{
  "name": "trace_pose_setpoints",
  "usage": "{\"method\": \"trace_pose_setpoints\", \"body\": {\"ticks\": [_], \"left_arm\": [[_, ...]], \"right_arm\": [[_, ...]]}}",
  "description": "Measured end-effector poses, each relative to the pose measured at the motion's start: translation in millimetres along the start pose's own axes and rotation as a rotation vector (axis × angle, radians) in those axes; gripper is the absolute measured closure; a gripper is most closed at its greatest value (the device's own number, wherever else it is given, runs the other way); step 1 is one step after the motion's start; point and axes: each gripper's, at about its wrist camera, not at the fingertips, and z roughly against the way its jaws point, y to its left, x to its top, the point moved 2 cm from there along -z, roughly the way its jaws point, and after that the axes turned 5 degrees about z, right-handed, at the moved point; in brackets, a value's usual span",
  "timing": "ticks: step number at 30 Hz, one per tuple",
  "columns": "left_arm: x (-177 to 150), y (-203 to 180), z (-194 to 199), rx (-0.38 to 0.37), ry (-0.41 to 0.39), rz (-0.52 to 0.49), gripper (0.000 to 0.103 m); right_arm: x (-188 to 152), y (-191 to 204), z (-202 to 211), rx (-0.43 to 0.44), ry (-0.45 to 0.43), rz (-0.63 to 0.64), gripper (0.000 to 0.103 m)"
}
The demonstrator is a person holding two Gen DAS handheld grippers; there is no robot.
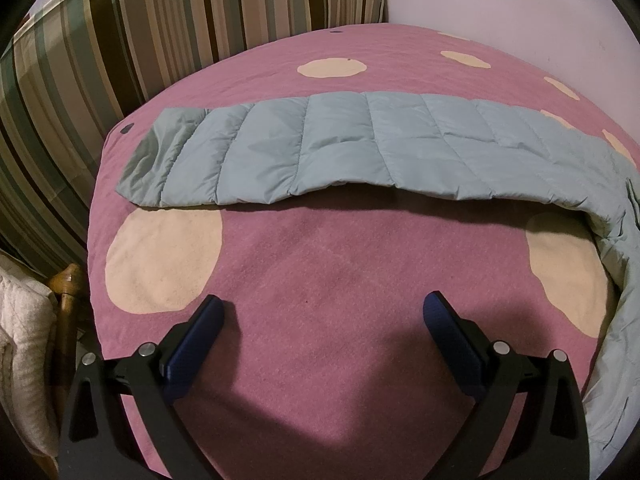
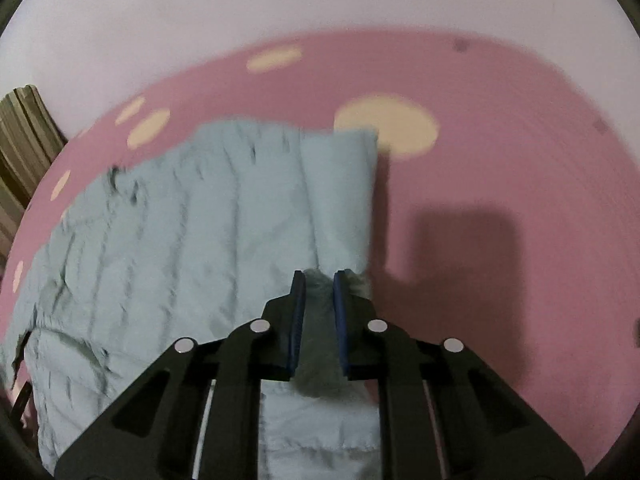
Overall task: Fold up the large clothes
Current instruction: 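Fold the held sleeve across the jacket body with the right gripper, then open the right gripper and withdraw it from the jacket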
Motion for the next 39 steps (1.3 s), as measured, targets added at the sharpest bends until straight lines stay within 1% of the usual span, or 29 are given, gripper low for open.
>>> {"method": "trace_pose_setpoints", "body": {"ticks": [1, 2, 4, 6, 9, 11, 12, 14, 16, 19, 20, 22, 23, 25, 26, 27, 29, 30, 32, 34, 35, 36, 37, 39], "left_arm": [[0, 0, 0, 0.002, 0.0, -0.001, 0.004], [0, 0, 0, 0.002, -0.001, -0.002, 0.004], [-1, -1, 0, 0.004, 0.0, -0.003, 0.004], [-1, 0, 0, 0.003, -0.001, -0.002, 0.004], [-1, 0, 0, 0.004, -0.001, -0.003, 0.004], [-1, 0, 0, 0.007, -0.002, -0.006, 0.004], [-1, 0, 0, 0.009, -0.003, -0.007, 0.004], [-1, 1, 0, 0.01, -0.003, -0.009, 0.004], [-2, 1, 0, 0.01, -0.003, -0.009, 0.004], [-2, 1, 0, 0.009, -0.003, -0.009, 0.004], [-2, 1, 0, 0.01, -0.003, -0.01, 0.004], [-2, 1, 0, 0.01, -0.003, -0.01, 0.004], [-2, 1, 0, 0.009, -0.004, -0.01, 0.004], [-3, 1, 0, 0.003, -0.003, -0.006, 0.004], [-3, 1, 0, 0.001, -0.002, -0.005, 0.004], [-3, 1, 0, 0.001, -0.002, -0.005, 0.004], [-3, 1, 0, 0.001, -0.002, -0.006, 0.004], [-2, 1, 0, -0.001, -0.002, -0.005, 0.004], [-2, 2, -1, -0.007, 0.001, -0.001, 0.004], [-1, 2, 0, -0.005, 0.001, -0.003, 0.004], [-1, 2, -1, -0.003, 0.001, -0.004, 0.004], [-1, 2, -1, -0.002, 0.002, -0.005, 0.004], [0, 2, -1, -0.001, 0.002, -0.006, 0.004], [0, 2, -1, -0.001, 0.001, -0.006, 0.004]], "right_arm": [[-6, 0, -13, 0.013, 0.038, 0.007, 0.089], [-9, 0, -21, 0.014, 0.048, 0.017, 0.089], [-11, 3, -24, 0.009, 0.035, 0.037, 0.089], [-5, 4, -15, 0.01, 0.036, 0.05, 0.089], [14, -2, 9, 0.018, -0.039, 0.018, 0.088], [34, -11, 15, -0.007, -0.087, 0.001, 0.087], [41, -13, 13, -0.008, -0.091, -0.004, 0.087], [54, -16, 1, -0.002, -0.085, -0.009, 0.087], [61, -14, -18, -0.014, -0.057, -0.003, 0.087], [56, -13, -57, -0.021, 0.041, -0.002, 0.087], [54, -11, -62, -0.02, 0.044, -0.006, 0.087], [53, -8, -61, -0.028, 0.027, 0.008, 0.087], [54, -7, -54, -0.026, 0.015, 0.01, 0.086], [53, -9, -36, -0.009, -0.01, -0.004, 0.076], [48, -13, -21, -0.007, -0.04, -0.014, 0.066], [44, -18, -11, -0.022, -0.062, -0.016, 0.06], [22, -29, 17, -0.096, -0.098, -0.019, 0.06], [16, -38, 26, -0.117, -0.101, -0.027, 0.059], [-10, -56, 43, -0.18, -0.097, -0.066, 0.059], [-32, -72, 50, -0.257, -0.086, -0.096, 0.058], [-47, -79, 54, -0.293, -0.075, -0.115, 0.054], [-59, -85, 57, -0.314, -0.062, -0.135, 0.05], [-74, -91, 57, -0.335, -0.044, -0.156, 0.048], [-93, -96, 52, -0.368, -0.012, -0.162, 0.045]]}}
